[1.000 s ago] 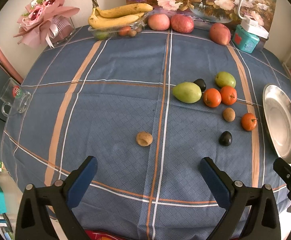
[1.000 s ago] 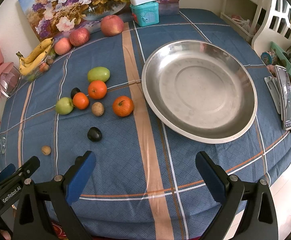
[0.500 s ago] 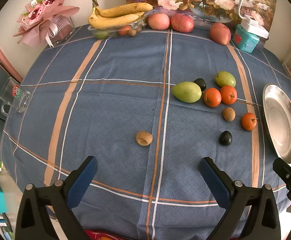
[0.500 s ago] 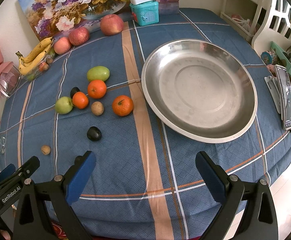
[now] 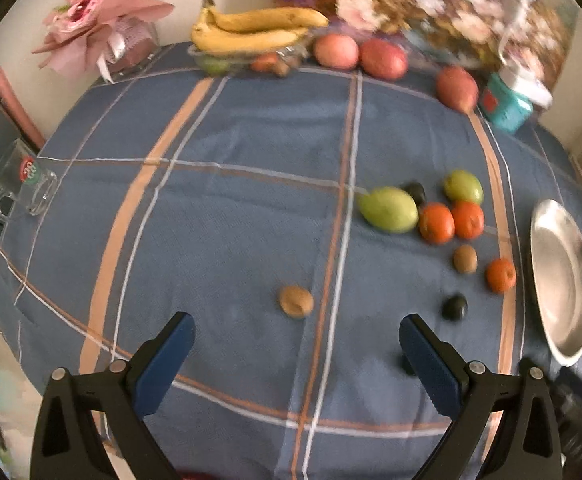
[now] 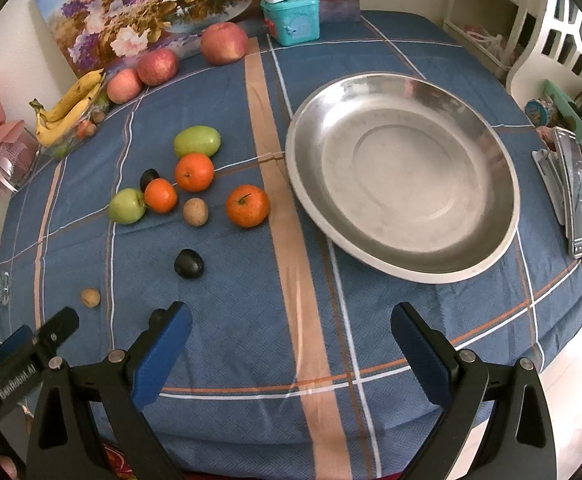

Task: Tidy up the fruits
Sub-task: 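Grasp the dark plum with the right tool while the left tool grasps the brown kiwi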

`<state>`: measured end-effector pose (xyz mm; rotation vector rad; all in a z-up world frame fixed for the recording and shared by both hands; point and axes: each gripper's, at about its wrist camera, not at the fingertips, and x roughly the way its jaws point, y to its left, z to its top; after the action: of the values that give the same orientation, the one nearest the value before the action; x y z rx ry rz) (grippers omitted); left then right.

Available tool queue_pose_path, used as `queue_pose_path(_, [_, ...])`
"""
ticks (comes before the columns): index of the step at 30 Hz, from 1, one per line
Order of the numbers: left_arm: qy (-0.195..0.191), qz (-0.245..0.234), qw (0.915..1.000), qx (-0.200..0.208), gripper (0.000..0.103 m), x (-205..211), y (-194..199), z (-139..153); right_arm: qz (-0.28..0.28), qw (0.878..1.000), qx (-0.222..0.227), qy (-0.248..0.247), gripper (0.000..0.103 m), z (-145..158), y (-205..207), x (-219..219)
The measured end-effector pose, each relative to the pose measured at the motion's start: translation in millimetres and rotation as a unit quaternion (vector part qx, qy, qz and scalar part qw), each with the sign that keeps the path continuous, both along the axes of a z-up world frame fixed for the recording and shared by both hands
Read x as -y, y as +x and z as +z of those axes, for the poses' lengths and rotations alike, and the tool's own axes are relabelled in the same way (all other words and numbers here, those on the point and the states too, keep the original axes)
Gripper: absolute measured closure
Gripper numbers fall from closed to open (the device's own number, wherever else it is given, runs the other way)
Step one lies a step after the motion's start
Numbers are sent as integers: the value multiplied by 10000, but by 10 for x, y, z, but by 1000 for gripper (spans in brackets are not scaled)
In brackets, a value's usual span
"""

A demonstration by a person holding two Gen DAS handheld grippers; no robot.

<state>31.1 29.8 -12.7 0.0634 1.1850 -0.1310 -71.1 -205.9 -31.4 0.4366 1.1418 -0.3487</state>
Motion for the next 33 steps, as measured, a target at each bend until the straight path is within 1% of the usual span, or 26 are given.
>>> queue_pose_path(2, [-317, 97, 9994, -5, 0, -93, 72, 13, 192, 9997, -100, 89, 3, -43, 117, -104])
queue_pose_path(4, [-527, 116, 9985, -93, 0, -146, 138, -3, 395, 9987, -161, 268, 3, -90, 215, -223])
queue_pose_path(6, [-481, 128, 9986, -170, 0, -179, 209, -52, 590, 9970, -240, 449, 3, -148, 325, -366])
queue_pose_path(8, [-262, 110, 9992, -267, 0, -221, 300, -156, 696, 9958, -363, 472, 3, -209, 435, -487])
queue_pose_path(11, [-89, 82, 9990, -425, 0, -282, 387, -308, 696, 9944, -573, 557, 3, -335, 567, -602])
queue_pose_path(14, [24, -34, 9981, -608, 0, -273, 436, -458, 703, 9914, -779, 784, 3, -497, 658, -706])
queue_pose_path(17, [135, -353, 9970, -675, 0, -159, 460, -544, 718, 9900, -1018, 661, 3, -632, 723, -804])
queue_pose_path(18, [222, -529, 9961, -674, 0, -101, 456, -573, 720, 9900, -1065, 575, 3, -662, 742, -829])
queue_pose_path(21, [442, -787, 9935, -699, 0, 0, 450, -648, 687, 9895, -1208, 408, 3, -766, 799, -883])
queue_pose_path(25, [589, -923, 9912, -747, 0, 72, 470, -727, 651, 9899, -1247, 187, 3, -821, 827, -934])
queue_pose_path(27, [680, -991, 9900, -743, 0, 123, 492, -770, 685, 9893, -1280, 110, 0, -859, 863, -977])
queue_pose_path(30, [725, -1055, 9887, -784, 0, 153, 517, -836, 771, 9879, -1343, -67, 0, -922, 909, -1075])
queue_pose_path(32, [770, -1089, 9874, -855, 0, 142, 592, -913, 747, 9885, -1317, -59, 0, -961, 931, -1109])
queue_pose_path(33, [750, -1117, 9869, -895, 0, 136, 606, -947, 747, 9885, -1312, -83, 0, -975, 1011, -1177])
